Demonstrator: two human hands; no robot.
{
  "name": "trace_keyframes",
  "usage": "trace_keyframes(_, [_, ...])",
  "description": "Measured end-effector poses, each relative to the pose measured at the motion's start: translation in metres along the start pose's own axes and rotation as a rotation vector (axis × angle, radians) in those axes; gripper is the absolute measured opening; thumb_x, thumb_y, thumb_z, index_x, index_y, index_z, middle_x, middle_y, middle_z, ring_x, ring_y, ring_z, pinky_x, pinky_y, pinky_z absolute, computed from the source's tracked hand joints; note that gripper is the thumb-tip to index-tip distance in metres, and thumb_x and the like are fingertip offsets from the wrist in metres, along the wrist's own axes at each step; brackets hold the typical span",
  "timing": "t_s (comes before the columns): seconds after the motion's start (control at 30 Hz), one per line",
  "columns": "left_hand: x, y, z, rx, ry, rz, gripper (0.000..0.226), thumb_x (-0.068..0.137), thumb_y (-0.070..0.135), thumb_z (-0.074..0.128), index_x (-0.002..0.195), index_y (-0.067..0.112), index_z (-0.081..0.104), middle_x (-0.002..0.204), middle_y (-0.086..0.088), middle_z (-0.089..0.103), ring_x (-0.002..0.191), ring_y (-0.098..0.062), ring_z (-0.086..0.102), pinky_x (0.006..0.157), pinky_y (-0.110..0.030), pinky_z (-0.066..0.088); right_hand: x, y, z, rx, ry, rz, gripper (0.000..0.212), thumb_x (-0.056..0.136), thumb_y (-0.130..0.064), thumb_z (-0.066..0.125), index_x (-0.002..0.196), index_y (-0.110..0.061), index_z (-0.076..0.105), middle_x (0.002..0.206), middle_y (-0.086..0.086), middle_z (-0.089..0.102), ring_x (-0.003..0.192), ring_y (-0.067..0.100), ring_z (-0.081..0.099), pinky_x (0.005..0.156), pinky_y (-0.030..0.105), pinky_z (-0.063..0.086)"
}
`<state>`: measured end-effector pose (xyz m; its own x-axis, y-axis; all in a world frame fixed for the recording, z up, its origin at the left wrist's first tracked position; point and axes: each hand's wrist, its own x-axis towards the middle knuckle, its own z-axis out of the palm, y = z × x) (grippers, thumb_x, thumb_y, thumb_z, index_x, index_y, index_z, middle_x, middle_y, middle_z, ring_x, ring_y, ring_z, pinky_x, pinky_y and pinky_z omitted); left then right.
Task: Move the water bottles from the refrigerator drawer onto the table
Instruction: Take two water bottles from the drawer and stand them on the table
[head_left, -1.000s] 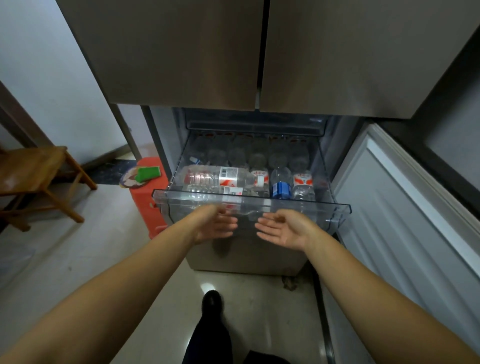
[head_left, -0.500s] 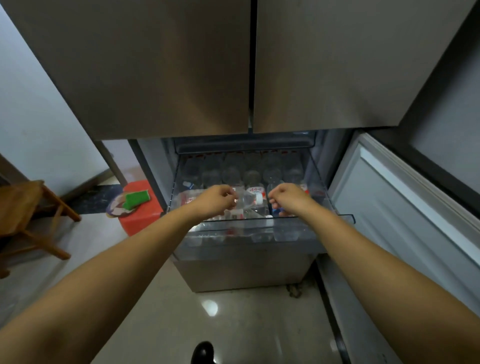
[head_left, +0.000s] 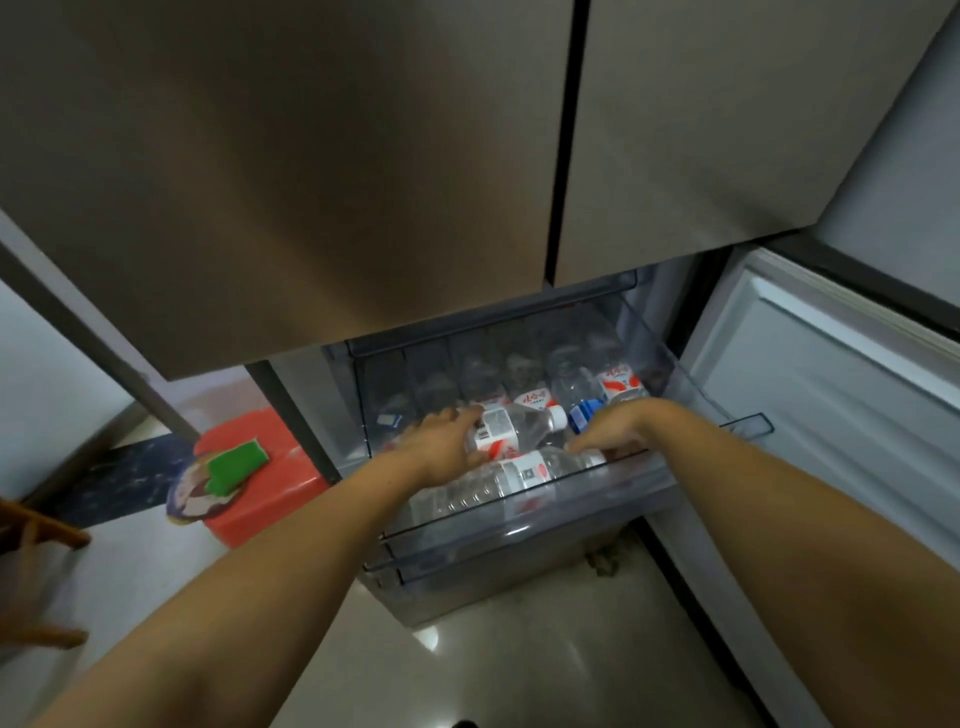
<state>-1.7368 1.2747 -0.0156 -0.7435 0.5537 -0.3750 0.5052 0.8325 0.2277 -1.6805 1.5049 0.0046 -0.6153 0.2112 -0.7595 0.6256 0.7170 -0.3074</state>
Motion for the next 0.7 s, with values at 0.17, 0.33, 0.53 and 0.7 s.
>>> trace_keyframes(0.17, [0.011,-0.014,0.0,-0.042,-0.003,0.008,0.083,0.085,0.071,0.042,0.15,0.025,0.02,0.148,-0.013,0.04,0.129,-0.033,0.046,0.105,-0.047,0.041,0.015,0.005,0.001,0.349,0.022,-0.041,0.035,0.085,-0.038,0.07,0.102,-0.008,0.062,0.093,0.008,0.065,0.078,0.015,0.059,0.083,0.032,0.057])
trace_keyframes(0.33, [0.024,-0.024,-0.005,-0.185,-0.051,-0.002,0.072,0.085,0.068,0.046,0.14,0.023,0.036,0.129,-0.006,0.058,0.105,-0.025,0.062,0.09,-0.042,0.052,0.014,-0.019,0.012,0.833,0.132,0.044,0.018,0.083,-0.02,0.073,0.082,-0.011,0.058,0.073,0.002,0.054,0.062,0.01,0.051,0.059,0.022,0.053])
trace_keyframes(0.53, [0.022,-0.027,-0.004,-0.245,-0.044,-0.012,0.08,0.081,0.08,0.027,0.139,0.026,0.036,0.126,-0.004,0.062,0.099,-0.024,0.065,0.088,-0.04,0.053,0.003,-0.071,0.034,1.237,0.183,0.065,0.033,0.084,-0.032,0.07,0.107,-0.01,0.059,0.103,0.009,0.066,0.102,0.033,0.064,0.083,0.048,0.052])
trace_keyframes(0.7, [0.025,-0.031,0.001,-0.189,0.02,-0.013,0.079,0.081,0.08,0.027,0.141,0.029,0.03,0.128,-0.004,0.061,0.102,-0.024,0.065,0.087,-0.039,0.054,0.048,-0.066,0.072,1.408,0.231,0.083,0.08,0.044,-0.042,0.094,0.108,-0.01,0.06,0.093,0.013,0.073,0.078,0.032,0.072,0.076,0.051,0.057])
